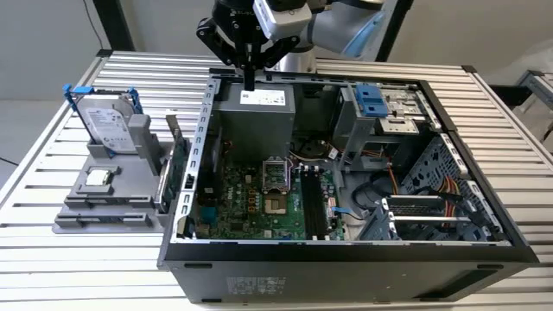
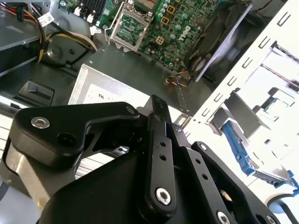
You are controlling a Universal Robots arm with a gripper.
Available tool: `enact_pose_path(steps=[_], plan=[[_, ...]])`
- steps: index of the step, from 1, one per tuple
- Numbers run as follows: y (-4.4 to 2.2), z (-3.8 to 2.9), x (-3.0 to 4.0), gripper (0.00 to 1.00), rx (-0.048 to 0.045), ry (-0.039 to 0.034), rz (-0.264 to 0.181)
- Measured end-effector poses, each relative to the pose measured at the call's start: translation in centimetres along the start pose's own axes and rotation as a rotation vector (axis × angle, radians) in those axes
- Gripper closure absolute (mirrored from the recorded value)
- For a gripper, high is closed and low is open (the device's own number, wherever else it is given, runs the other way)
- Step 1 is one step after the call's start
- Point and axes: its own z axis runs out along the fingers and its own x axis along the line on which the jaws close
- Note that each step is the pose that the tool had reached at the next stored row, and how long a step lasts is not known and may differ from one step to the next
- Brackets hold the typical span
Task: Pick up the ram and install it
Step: 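Reach for the ram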
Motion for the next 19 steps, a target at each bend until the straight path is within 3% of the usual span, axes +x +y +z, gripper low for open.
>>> enact_pose_path(steps=[7, 19], plan=[[-0.03, -0.01, 0.25, 1.0, 0.001, -0.0001, 0.0], [-0.23, -0.06, 2.83, 1.0, 0.001, -0.0001, 0.0]])
